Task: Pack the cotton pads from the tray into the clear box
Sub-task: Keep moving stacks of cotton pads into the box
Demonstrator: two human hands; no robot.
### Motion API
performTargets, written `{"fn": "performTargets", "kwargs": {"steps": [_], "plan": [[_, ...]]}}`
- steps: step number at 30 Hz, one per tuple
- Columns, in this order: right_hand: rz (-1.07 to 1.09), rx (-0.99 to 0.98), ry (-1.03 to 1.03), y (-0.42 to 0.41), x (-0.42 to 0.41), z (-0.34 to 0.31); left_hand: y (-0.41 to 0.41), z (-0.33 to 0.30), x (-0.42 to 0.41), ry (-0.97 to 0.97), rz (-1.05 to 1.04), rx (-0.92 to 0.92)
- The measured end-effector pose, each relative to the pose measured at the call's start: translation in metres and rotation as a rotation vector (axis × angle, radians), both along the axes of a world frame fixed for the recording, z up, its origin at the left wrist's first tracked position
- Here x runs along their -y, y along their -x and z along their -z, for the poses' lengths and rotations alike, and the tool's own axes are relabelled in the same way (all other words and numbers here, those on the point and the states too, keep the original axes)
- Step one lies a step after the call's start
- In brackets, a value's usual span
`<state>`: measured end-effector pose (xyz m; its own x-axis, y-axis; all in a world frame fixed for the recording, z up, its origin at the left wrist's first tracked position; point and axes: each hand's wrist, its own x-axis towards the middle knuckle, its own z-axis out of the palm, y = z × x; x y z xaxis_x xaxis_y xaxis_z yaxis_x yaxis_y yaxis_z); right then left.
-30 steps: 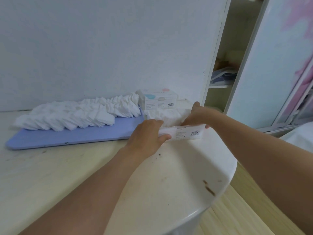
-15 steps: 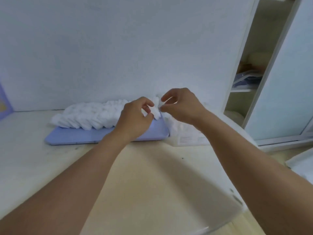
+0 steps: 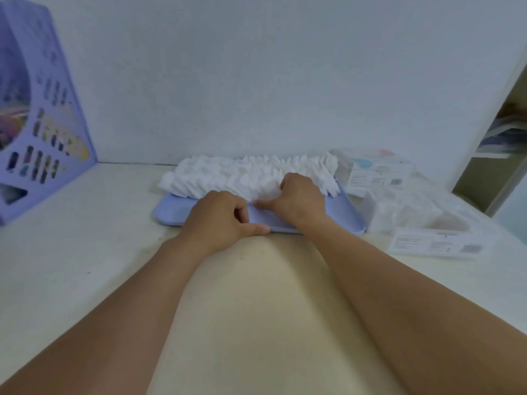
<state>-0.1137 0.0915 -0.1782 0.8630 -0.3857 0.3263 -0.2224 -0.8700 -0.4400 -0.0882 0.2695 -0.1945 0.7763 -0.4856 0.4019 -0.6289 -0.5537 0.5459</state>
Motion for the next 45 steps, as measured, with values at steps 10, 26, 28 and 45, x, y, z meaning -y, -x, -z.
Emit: {"fn": "performTargets", "kwargs": {"steps": [10,26,28,45], "plan": [[-0.053,-0.041,0.123,-0.016,-0.016,-0.001,-0.004,-0.008,-0.011,-0.019,0.002,-0.097],[-0.101,0.048,0.401,-0.054,-0.042,0.006,-0.017,0.0,-0.03,0.08,-0.04,-0.083],[-0.099,0.055,0.446,-0.058,-0.044,0.005,-0.019,0.0,-0.031,0.113,-0.035,-0.065],[-0.483,0.137,-1.358,0.026,0.009,-0.057,0.019,-0.037,0.018,0.996,0.146,-0.955]]}}
